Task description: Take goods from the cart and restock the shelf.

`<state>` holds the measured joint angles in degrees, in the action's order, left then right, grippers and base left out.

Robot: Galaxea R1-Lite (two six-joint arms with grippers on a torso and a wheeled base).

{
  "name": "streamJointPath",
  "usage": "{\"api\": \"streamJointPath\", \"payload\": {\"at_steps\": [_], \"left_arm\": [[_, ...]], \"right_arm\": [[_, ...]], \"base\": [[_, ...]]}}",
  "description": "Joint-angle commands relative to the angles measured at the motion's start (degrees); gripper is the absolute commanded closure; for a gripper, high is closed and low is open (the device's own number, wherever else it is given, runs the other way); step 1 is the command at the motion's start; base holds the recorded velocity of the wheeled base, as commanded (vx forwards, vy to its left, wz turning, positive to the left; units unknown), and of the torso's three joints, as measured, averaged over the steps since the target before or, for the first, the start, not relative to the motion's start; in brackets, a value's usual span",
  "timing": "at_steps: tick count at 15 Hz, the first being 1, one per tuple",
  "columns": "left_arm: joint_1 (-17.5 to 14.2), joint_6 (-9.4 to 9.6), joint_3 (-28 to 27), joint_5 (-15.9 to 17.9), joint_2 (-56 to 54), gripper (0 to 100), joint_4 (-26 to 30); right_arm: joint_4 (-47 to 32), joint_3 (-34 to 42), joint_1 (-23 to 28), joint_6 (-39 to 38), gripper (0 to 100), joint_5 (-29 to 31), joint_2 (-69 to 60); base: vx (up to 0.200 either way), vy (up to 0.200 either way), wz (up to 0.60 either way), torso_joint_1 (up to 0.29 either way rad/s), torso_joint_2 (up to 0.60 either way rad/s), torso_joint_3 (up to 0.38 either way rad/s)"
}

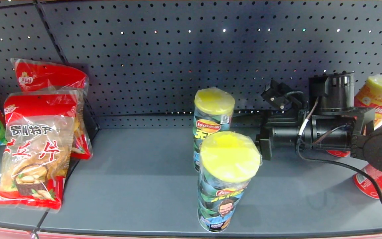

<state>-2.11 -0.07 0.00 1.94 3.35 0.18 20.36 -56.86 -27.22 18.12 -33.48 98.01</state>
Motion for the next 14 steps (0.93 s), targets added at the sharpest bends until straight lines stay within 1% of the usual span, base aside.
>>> {"api": "streamJointPath", "payload": {"at_steps": [1,6,9,14], "left_arm": [[0.0,-0.01,0.0,0.0,0.1,0,0.0],[0.0,-0.01,0.0,0.0,0.1,0,0.0],[0.0,-0.01,0.0,0.0,0.1,0,0.0],[0.0,-0.01,0.0,0.0,0.1,0,0.0]], "right_arm": [[0.2,-0.1,0.0,-0.4,0,0.1,1.0],[1.0,0.0,0.4,-1.1,0,1.3,1.4],[1.0,0.3,1.6,-1.1,0,1.2,1.1],[1.0,1.7,1.5,-1.0,0,0.8,-0.7]], "base": [[0.000,0.000,0.00,0.000,0.00,0.000],[0.000,0.000,0.00,0.000,0.00,0.000],[0.000,0.000,0.00,0.000,0.00,0.000],[0.000,0.000,0.00,0.000,0.00,0.000]]}}
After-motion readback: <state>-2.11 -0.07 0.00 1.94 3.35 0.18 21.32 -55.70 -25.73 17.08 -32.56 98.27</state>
